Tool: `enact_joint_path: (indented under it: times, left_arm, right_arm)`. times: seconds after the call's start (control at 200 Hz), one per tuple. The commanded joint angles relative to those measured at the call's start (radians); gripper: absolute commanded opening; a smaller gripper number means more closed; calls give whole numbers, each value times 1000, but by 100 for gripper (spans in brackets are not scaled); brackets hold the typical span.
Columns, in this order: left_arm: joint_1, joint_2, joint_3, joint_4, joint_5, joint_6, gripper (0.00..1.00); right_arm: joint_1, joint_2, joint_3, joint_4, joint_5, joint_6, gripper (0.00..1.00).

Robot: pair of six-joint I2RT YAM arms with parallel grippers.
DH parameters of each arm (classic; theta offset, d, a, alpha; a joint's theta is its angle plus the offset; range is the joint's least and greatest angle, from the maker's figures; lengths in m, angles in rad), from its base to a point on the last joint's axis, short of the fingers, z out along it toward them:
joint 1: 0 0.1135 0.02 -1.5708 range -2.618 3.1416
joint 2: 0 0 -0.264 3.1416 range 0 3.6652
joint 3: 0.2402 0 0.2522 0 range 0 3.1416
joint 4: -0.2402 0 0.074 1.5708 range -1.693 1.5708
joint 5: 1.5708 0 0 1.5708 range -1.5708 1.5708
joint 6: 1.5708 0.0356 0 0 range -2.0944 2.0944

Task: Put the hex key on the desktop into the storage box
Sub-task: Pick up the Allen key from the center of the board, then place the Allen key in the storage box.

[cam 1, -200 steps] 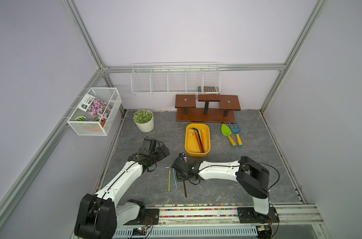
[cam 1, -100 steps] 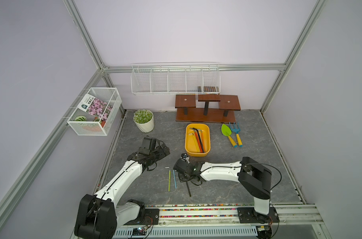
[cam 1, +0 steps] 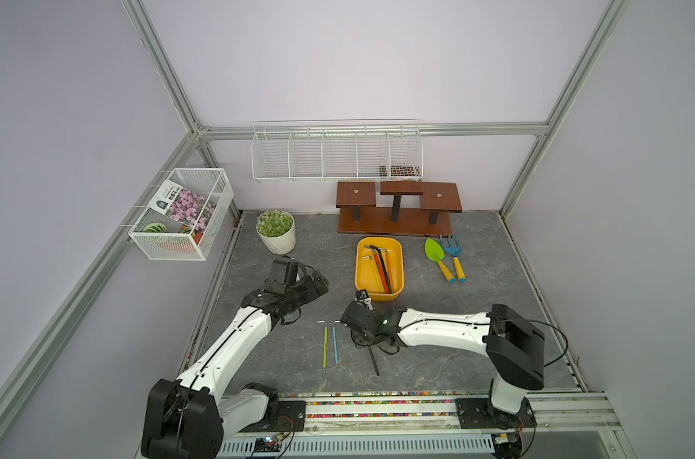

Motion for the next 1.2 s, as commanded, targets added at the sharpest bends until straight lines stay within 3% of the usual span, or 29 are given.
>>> enact_joint_path:
  times: [0.0, 0.315, 0.615, 0.825, 1.194]
  left_arm:
    - [5, -23, 33, -27, 23, 20, 100]
    - [4, -22, 32, -22, 53, 37, 100]
    - [5, 9, 32, 16, 59, 20, 100]
    - [4, 35, 5, 49, 80, 18, 100]
    - [4, 6, -32, 48, 90, 16, 100]
  right_arm:
    - [-12, -40, 19, -31, 27, -37, 0]
    - [-60, -111, 51, -48, -2, -96, 0]
    - [-203, -131, 123, -41, -92, -179, 0]
    - [-323, -38, 238, -17, -170, -204, 0]
    - [-438, 211, 507, -75, -231, -235, 0]
